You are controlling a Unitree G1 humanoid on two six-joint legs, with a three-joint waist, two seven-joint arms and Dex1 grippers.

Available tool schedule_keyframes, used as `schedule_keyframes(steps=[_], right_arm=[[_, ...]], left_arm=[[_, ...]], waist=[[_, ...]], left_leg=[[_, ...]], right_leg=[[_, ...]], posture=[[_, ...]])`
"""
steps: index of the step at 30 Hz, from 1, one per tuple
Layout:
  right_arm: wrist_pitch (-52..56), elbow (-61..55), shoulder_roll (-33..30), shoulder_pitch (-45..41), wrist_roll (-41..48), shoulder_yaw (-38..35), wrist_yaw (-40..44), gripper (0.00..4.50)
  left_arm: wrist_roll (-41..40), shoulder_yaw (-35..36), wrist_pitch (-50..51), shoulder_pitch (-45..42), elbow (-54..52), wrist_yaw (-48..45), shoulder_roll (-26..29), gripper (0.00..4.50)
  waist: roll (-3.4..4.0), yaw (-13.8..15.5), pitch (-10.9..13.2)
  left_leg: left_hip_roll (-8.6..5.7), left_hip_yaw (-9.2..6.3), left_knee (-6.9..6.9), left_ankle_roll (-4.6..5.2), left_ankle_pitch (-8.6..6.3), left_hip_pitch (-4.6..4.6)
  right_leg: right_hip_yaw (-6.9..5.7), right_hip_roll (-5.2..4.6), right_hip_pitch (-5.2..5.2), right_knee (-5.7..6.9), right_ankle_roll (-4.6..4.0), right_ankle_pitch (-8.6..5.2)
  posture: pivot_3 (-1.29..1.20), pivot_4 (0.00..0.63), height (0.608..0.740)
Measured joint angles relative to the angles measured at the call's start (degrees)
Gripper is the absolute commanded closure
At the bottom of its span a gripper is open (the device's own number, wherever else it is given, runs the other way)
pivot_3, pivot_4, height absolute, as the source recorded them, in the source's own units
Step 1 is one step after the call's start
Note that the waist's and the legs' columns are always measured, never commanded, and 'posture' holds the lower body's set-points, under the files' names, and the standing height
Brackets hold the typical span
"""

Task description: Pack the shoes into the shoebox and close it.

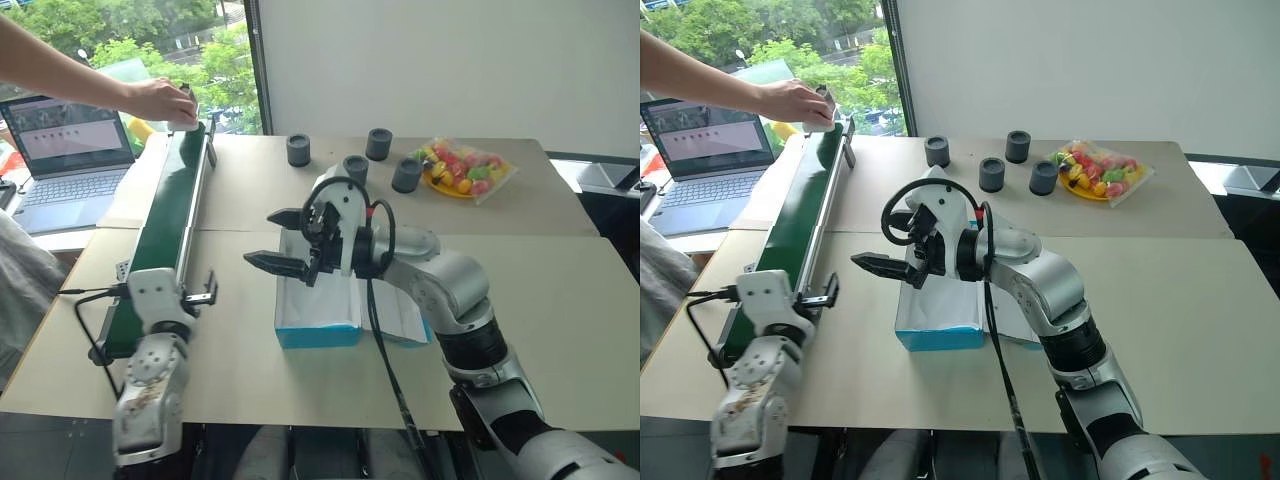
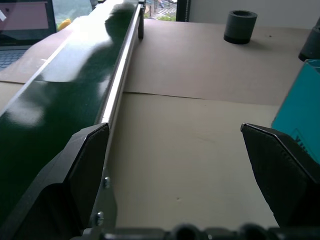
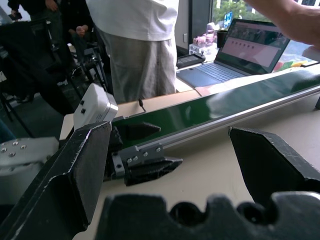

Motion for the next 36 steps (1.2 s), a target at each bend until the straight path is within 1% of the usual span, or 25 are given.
schedule_keyframes(steps=[3, 4, 6, 10, 12, 15, 19, 22, 28, 36], right_arm=[[0.05, 0.01, -0.17, 0.00, 0.02, -0.01, 0.19, 0.07], [0.06, 0.15, -0.18, 0.02, -0.06, 0.21, 0.07, 0.07], [0.05, 0.60, 0.20, 0.61, -0.68, 0.80, -0.59, 0.07], [-0.45, 3.74, 1.74, 3.18, -5.02, 3.39, -4.68, 0.07], [-1.98, 4.17, 1.97, 5.19, -7.90, 5.33, -6.80, 0.07], [-3.87, 4.15, 1.01, 6.74, -11.48, 7.40, -7.91, 0.07], [-4.01, 3.32, 2.34, 7.50, -11.37, 5.87, -8.47, 0.07], [-5.23, 3.16, 1.78, 7.48, -12.82, 6.46, -8.59, 0.07], [-6.53, 3.39, 1.92, 7.49, -14.58, 6.67, -8.83, 0.07], [-7.71, 3.70, 2.30, 7.50, -15.81, 6.85, -8.80, 0.07]], left_arm=[[-1.48, 3.55, 2.63, 0.11, -1.69, -0.17, 1.80, 0.00], [-3.20, 5.82, 6.81, 0.07, -2.47, -0.62, 4.49, 0.00], [-3.80, 8.24, 10.44, -0.05, -2.59, -1.01, 8.01, 0.00], [-6.59, 12.77, 16.94, -2.39, -2.64, -0.35, 9.20, 0.00], [-6.76, 12.96, 18.90, -2.72, -2.47, -0.57, 10.27, 0.00], [-6.79, 12.60, 21.03, -3.22, -1.66, -0.81, 10.45, 0.00], [-7.96, 11.57, 24.81, -4.93, -1.29, -1.45, 10.66, 0.00], [-8.59, 11.42, 26.68, -7.72, -0.48, -1.13, 10.70, 0.00], [-8.35, 11.10, 27.19, -9.23, 2.79, -1.12, 11.54, 0.00], [-6.45, 10.38, 26.76, -9.75, 4.50, -1.06, 12.76, 0.00]], waist=[[0.00, 0.00, 0.00], [0.00, -0.11, 0.00], [0.00, -0.32, 0.00], [-0.05, -0.19, -0.02], [-0.05, -0.07, -0.02], [-0.07, -0.03, -0.02], [-0.08, -0.03, -0.02], [-0.08, -0.05, -0.02], [-0.10, -0.22, -0.02], [-0.10, -0.16, -0.02]], left_leg=[[0.12, 0.03, -0.01, -0.06, -0.03, 0.01], [0.18, 0.06, -0.01, -0.08, -0.05, 0.00], [0.19, 0.06, -0.01, -0.09, -0.05, 0.03], [0.18, 0.04, -0.01, -0.12, -0.05, 0.05], [0.17, 0.06, -0.01, -0.18, -0.08, 0.05], [0.17, 0.08, -0.01, -0.22, -0.10, 0.04], [0.22, 0.06, -0.01, -0.23, -0.10, 0.05], [0.20, 0.08, -0.01, -0.23, -0.10, 0.06], [0.22, 0.10, -0.03, -0.29, -0.15, 0.02], [0.21, 0.09, -0.03, -0.30, -0.15, 0.03]], right_leg=[[0.00, 0.14, -0.04, 0.03, -0.06, 0.01], [0.00, 0.19, -0.06, 0.05, -0.08, 0.01], [0.03, 0.20, -0.06, 0.06, -0.10, 0.02], [0.04, 0.17, -0.05, 0.06, -0.11, 0.03], [0.06, 0.16, -0.07, 0.05, -0.11, 0.03], [0.09, 0.16, -0.07, 0.02, -0.11, 0.03], [0.09, 0.21, -0.09, 0.05, -0.13, 0.04], [0.10, 0.19, -0.08, 0.04, -0.14, 0.05], [0.13, 0.20, -0.17, 0.03, -0.14, 0.05], [0.14, 0.19, -0.17, 0.03, -0.15, 0.05]], posture=[[0.00, 0.150, 0.740], [0.00, 0.150, 0.740], [0.00, 0.150, 0.740], [0.00, 0.150, 0.740], [0.00, 0.150, 0.740], [0.00, 0.150, 0.740], [0.00, 0.150, 0.740], [0.00, 0.150, 0.740], [0.00, 0.150, 0.740], [0.00, 0.150, 0.740]])
